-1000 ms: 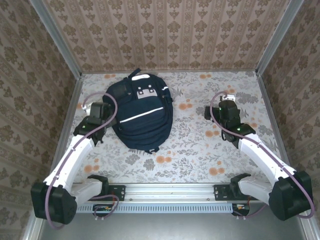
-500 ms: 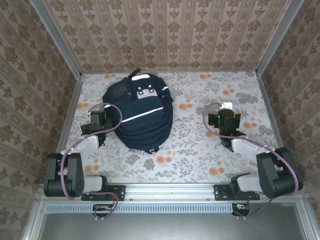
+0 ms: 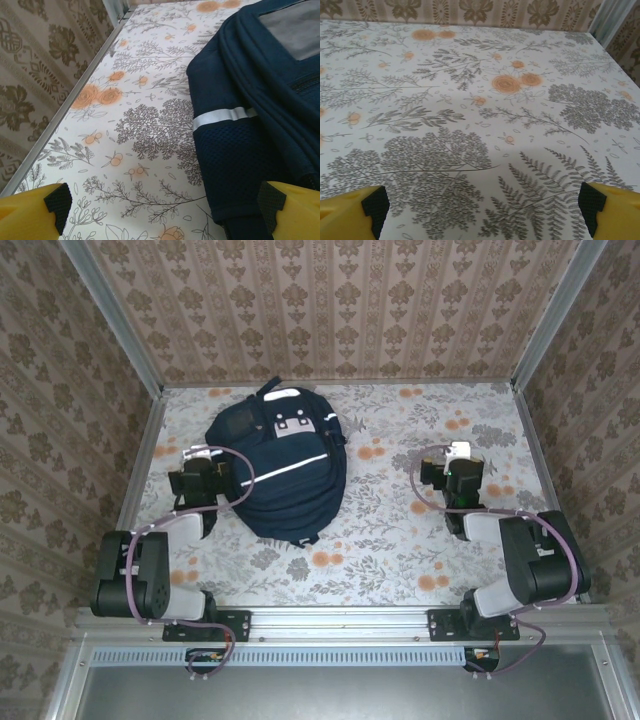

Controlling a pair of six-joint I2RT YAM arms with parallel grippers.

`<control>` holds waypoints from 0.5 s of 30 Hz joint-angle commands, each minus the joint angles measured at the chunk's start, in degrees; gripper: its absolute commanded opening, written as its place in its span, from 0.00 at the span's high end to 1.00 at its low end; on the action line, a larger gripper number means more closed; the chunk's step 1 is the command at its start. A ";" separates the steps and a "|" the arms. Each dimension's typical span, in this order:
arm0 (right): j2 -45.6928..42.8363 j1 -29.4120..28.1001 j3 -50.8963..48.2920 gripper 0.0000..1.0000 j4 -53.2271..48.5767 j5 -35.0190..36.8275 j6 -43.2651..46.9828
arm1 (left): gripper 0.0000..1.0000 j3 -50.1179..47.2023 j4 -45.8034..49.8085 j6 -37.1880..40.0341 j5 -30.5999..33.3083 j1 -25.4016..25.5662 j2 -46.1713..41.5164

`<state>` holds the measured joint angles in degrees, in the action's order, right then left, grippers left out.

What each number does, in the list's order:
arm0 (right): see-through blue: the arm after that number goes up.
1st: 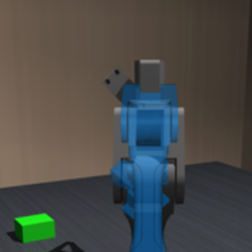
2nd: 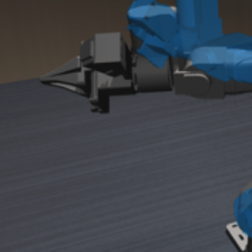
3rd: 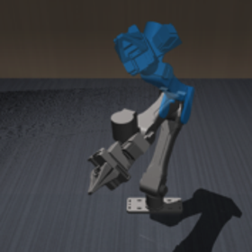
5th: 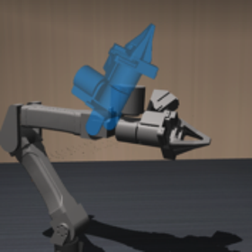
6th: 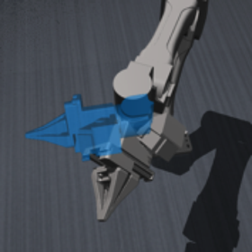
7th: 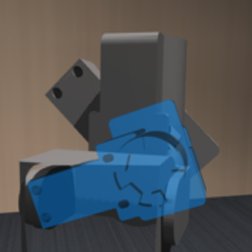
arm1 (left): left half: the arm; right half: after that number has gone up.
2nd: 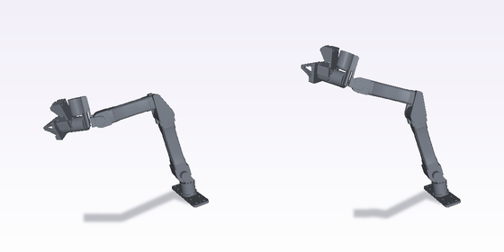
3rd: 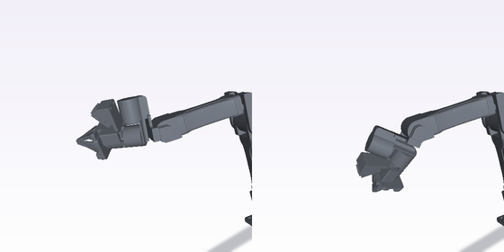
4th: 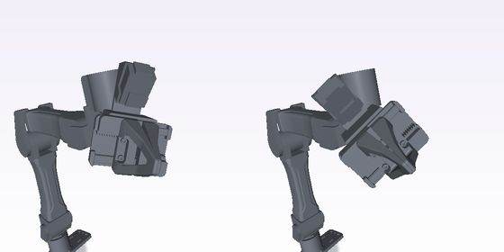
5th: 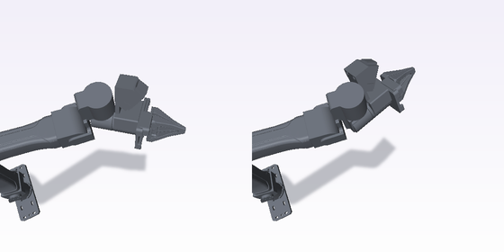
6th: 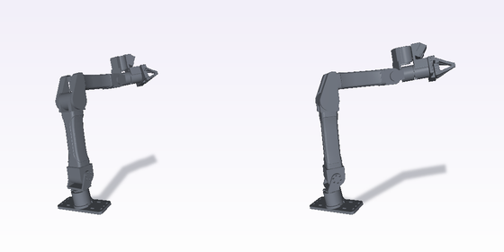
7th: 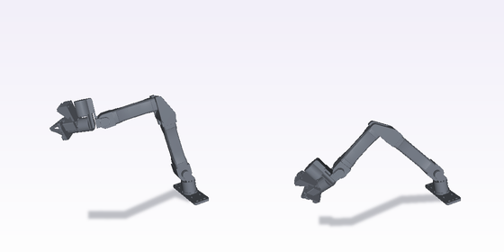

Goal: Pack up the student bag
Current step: Reset both arms

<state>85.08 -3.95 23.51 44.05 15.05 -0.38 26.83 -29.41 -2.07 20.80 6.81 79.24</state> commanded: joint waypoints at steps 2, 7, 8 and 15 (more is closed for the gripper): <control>2.41 1.13 -2.58 0.01 8.91 -5.03 -1.56 | 0.00 -1.84 -7.98 6.50 -2.81 1.92 0.23; 2.73 1.56 -0.85 0.00 6.34 -6.87 -1.35 | 0.00 -3.76 -19.93 7.67 -5.20 0.13 6.44; 2.54 1.65 -0.79 0.00 6.14 -6.96 -1.37 | 0.00 -2.87 -16.21 6.56 -7.24 -0.66 5.76; 2.64 1.92 -0.56 0.00 5.69 -7.58 -1.51 | 0.00 -4.05 -19.91 3.74 -13.13 -4.66 8.55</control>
<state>87.55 -2.44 21.74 48.27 9.06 -0.80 23.03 -47.55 2.74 11.64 2.28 87.77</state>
